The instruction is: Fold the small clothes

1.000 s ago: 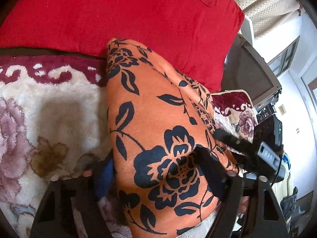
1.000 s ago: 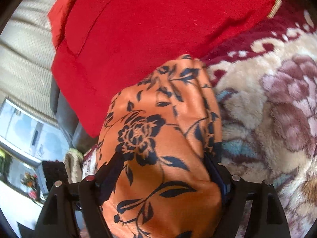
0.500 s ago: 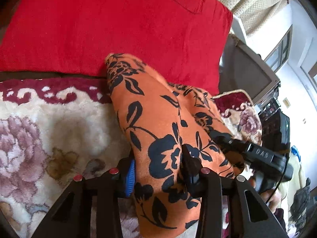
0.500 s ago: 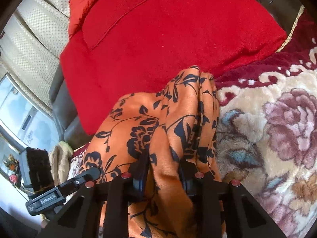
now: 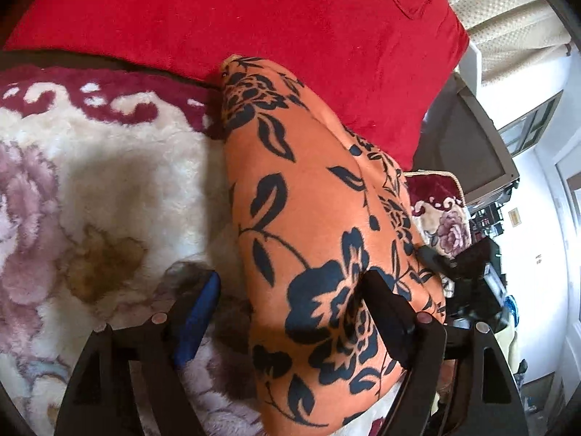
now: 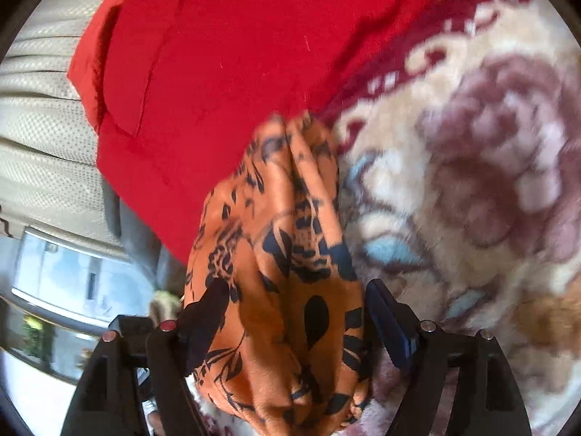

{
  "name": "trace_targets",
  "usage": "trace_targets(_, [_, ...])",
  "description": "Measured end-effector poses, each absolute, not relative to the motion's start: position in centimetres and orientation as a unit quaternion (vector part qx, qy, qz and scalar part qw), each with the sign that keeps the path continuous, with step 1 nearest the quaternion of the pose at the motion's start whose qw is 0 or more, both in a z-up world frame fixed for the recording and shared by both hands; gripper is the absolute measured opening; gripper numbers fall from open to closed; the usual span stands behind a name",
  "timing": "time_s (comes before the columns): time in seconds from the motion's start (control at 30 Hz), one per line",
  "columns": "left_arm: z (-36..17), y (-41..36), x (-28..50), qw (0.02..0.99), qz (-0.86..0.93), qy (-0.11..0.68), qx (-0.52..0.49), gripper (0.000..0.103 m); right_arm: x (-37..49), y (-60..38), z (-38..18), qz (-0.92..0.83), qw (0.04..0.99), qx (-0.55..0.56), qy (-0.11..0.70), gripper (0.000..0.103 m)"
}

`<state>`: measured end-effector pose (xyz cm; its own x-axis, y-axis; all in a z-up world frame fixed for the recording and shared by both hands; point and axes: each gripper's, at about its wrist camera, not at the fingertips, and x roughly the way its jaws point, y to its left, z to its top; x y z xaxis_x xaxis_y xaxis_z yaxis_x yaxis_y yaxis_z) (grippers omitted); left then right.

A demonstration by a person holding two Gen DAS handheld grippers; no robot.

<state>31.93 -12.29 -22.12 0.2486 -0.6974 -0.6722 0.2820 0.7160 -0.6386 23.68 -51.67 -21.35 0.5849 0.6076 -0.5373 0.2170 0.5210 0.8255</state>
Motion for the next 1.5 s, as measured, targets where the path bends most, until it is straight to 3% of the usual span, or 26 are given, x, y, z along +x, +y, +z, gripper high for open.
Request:
trace_targets(0.1, [-21.9,-12.9,31.6,0.765,-0.334,0.513,-0.202,0.078,24.7,-49.8,-21.8,0.140,0.758,0.454,0.446,0.081])
trace_targets(0.13, [-21.8,-13.2,31.6,0.764,-0.341,0.509,-0.204,0.067,24.8,-49.2,-21.5,0.139,0.767,0.443,0.443,0.081])
trace_targets(0.3, [-20.7,-13.7,31.2,0.788,-0.337,0.481,-0.184,0.050,25.3,-45.7,-20.2,0.146,0.799,0.389,0.434,0.078])
trace_targets(0.4, [-20.0,-13.4,31.0,0.797,-0.337,0.467,-0.182,0.045,24.9,-44.9,-18.8,0.140,0.820,0.365,0.418,0.059])
trace_targets(0.47, [-19.4,-13.6,30.7,0.804,-0.337,0.459,-0.173,0.044,24.5,-44.9,-18.1,0.132,0.832,0.355,0.405,0.050])
trace_targets(0.67, [-16.9,-13.6,29.1,0.829,-0.338,0.422,-0.146,0.043,22.7,-44.6,-15.9,0.127,0.863,0.319,0.370,0.044])
trace_targets(1.0, [-13.2,-11.2,23.9,0.856,-0.332,0.377,-0.118,0.043,18.3,-41.6,-12.1,0.153,0.892,0.280,0.320,0.043])
trace_targets(1.5, [-16.6,-9.0,17.3,0.850,-0.301,0.422,-0.097,0.044,11.3,-37.0,-13.2,0.130,0.895,0.239,0.353,0.043])
